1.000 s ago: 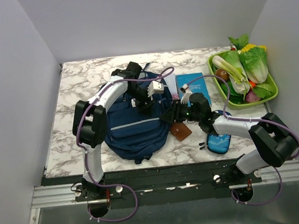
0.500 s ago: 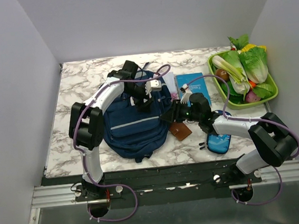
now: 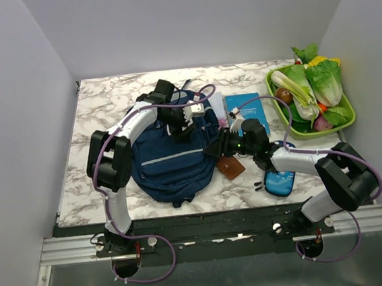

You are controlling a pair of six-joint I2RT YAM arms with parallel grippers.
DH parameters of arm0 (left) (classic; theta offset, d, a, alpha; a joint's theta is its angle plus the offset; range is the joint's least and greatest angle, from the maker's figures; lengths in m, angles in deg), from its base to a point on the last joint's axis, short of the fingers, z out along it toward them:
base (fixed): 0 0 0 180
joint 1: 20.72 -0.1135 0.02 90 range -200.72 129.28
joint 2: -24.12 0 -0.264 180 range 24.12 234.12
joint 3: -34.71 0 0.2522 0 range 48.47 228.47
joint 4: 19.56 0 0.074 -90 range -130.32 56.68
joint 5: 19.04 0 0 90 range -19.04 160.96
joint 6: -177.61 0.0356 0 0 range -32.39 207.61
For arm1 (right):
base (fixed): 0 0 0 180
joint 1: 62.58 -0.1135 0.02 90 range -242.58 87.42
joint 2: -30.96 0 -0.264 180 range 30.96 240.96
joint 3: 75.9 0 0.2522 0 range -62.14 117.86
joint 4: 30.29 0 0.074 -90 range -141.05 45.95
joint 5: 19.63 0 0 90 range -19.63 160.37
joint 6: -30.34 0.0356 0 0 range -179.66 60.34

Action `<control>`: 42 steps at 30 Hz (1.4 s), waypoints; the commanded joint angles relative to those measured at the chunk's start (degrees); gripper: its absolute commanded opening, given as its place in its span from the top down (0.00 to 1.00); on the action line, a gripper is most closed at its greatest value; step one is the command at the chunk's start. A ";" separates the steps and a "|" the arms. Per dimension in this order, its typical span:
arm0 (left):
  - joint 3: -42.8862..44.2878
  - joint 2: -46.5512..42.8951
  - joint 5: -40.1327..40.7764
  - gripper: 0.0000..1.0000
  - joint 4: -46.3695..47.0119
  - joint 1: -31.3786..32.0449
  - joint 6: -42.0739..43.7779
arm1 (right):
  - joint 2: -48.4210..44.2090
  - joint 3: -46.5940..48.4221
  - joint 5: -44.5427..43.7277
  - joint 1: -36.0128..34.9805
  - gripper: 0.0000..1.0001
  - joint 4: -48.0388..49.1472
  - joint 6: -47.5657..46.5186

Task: Pack the student bag
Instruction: Unzip the student bag at the center of the board.

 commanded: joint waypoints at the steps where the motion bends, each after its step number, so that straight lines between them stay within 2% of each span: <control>1: 2.61 2.18 -1.55 0.30 -7.37 -0.11 4.06 | 0.20 -0.16 0.46 -0.24 0.57 1.22 -0.54; 2: 2.79 2.27 -1.82 0.35 -8.42 -0.02 4.68 | 0.29 -0.07 0.20 -0.24 0.57 0.96 -0.63; 3: 2.71 2.10 -2.17 0.47 -9.83 0.24 5.38 | 0.29 0.10 -0.15 -0.24 0.57 0.78 -0.72; 5: 2.18 1.40 -2.61 0.64 -10.89 0.42 7.14 | 0.63 0.54 -0.95 -0.15 0.58 0.34 -0.72; 6: 2.18 1.14 -2.79 0.84 -12.29 0.51 7.84 | 0.81 1.33 -1.12 -0.15 0.58 0.08 -0.72; 8: 3.14 0.78 -2.97 1.00 -13.79 0.77 8.99 | 1.34 2.38 -1.56 -0.24 0.59 -0.54 -0.72; 14: 7.79 0.17 -3.76 1.00 -19.42 0.68 10.14 | 2.48 6.17 -2.71 0.12 0.60 -3.26 -0.98; 30: 11.67 -3.52 -6.83 1.00 -22.85 0.68 9.78 | 3.00 4.23 -3.15 0.12 0.58 -3.88 -0.98; 38: 12.90 -4.40 -8.68 1.00 -23.99 0.68 9.35 | 6.61 4.68 1.07 0.12 0.58 3.67 2.18; 41: 13.08 -4.40 -8.94 1.00 -23.20 0.68 8.38 | 7.14 3.98 2.74 0.12 0.61 7.01 3.85; 42: 13.08 -4.23 -8.94 1.00 -22.94 0.77 8.12 | 7.23 3.71 3.18 0.12 0.66 7.80 4.29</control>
